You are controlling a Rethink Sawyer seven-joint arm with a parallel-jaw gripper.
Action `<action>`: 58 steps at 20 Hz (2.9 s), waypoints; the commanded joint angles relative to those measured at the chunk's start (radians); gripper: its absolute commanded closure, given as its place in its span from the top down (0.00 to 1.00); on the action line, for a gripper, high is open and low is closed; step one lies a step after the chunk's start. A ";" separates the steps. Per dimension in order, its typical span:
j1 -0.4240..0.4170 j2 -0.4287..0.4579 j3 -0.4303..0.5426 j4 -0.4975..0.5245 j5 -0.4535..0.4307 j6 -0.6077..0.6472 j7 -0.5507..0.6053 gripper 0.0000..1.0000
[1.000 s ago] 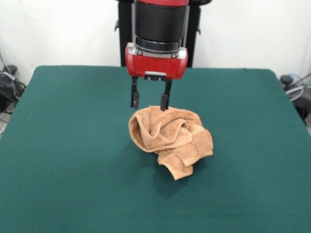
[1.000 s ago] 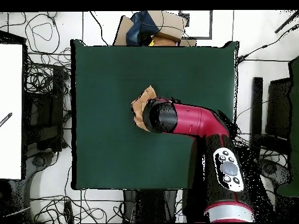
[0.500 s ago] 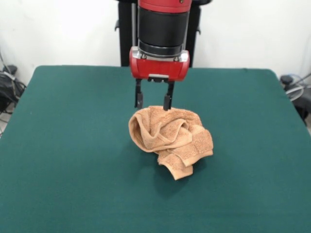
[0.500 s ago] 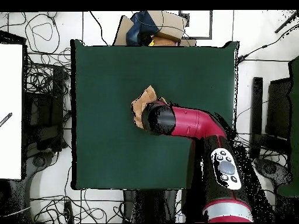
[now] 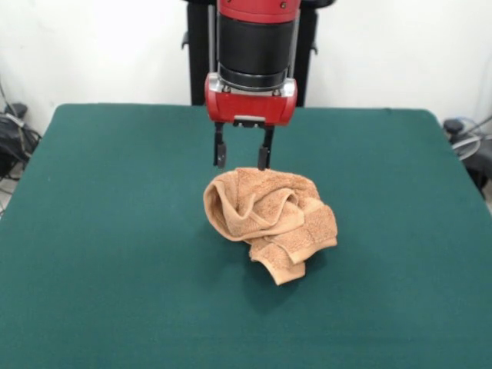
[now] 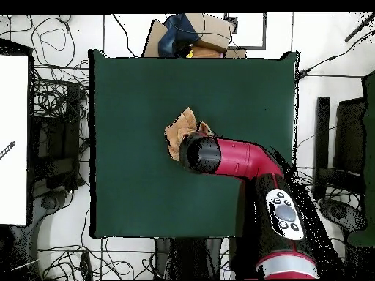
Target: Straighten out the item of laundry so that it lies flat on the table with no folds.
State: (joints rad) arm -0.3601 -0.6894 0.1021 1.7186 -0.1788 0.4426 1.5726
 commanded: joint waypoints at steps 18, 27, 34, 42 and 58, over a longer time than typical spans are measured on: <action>-0.020 0.030 0.097 0.108 0.038 -0.204 0.176 1.00; 0.080 0.078 0.009 0.051 0.082 -0.218 0.234 1.00; 0.108 0.109 -0.016 0.054 0.091 -0.271 0.241 1.00; 0.127 0.098 -0.043 0.046 0.061 -0.215 0.181 1.00; 0.129 0.041 -0.122 -0.028 -0.015 -0.039 0.039 1.00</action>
State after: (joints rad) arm -0.2360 -0.6217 0.0234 1.7441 -0.1416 0.2775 1.5726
